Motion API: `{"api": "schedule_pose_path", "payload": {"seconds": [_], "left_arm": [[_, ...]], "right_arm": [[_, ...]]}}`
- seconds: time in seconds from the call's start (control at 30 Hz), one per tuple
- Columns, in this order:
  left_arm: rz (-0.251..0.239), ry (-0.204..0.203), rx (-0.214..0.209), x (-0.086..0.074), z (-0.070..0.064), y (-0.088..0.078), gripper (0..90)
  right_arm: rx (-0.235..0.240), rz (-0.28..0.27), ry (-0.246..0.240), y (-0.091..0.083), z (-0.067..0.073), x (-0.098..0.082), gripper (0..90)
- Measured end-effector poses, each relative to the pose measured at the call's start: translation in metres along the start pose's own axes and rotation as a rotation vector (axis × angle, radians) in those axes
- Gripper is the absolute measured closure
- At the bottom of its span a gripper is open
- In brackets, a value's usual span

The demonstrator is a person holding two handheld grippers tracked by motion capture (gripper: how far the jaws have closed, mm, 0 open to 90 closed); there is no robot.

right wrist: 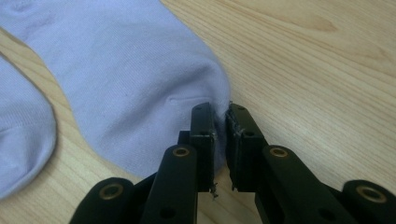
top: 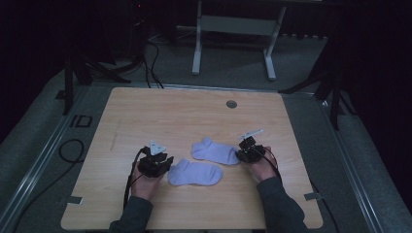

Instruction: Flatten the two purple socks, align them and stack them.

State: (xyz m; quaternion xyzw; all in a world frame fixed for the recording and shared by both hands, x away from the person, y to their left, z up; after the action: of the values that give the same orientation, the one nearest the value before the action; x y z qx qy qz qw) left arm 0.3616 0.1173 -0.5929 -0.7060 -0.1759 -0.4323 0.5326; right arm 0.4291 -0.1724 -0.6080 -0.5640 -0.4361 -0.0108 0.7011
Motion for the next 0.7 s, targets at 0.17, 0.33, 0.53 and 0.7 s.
{"api": "schedule_pose_path", "payload": {"seconds": [0.17,0.33,0.53,0.7], "left_arm": [[-0.016,0.008,0.001,-0.002,-0.001,-0.011,67.6],[-0.026,0.01,0.0,-0.006,-0.002,-0.022,66.7],[-0.035,0.002,0.004,-0.012,0.0,-0.034,66.7],[-0.039,-0.014,0.011,-0.015,0.003,-0.037,66.6]], "right_arm": [[0.0,-0.006,0.018,-0.003,-0.005,-0.004,79.9],[-0.004,-0.001,0.033,-0.008,-0.009,-0.008,70.8],[-0.009,-0.074,0.02,-0.025,-0.007,0.007,59.9],[0.043,-0.13,-0.058,-0.029,0.014,0.031,60.1]]}}
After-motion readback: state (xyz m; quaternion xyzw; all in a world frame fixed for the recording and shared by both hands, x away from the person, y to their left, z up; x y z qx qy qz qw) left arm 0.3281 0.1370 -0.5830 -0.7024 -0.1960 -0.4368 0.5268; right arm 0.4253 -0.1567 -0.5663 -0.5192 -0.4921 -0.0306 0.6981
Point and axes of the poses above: each handheld gripper's, and its own axes: y roughly forward along the jaws, x roughly out of its top, z roughly to its left, the point moved 8 cm from there along y, roughly forward along the jaws, and after that the axes turned 6 degrees about -z, right-handed, at the moved point
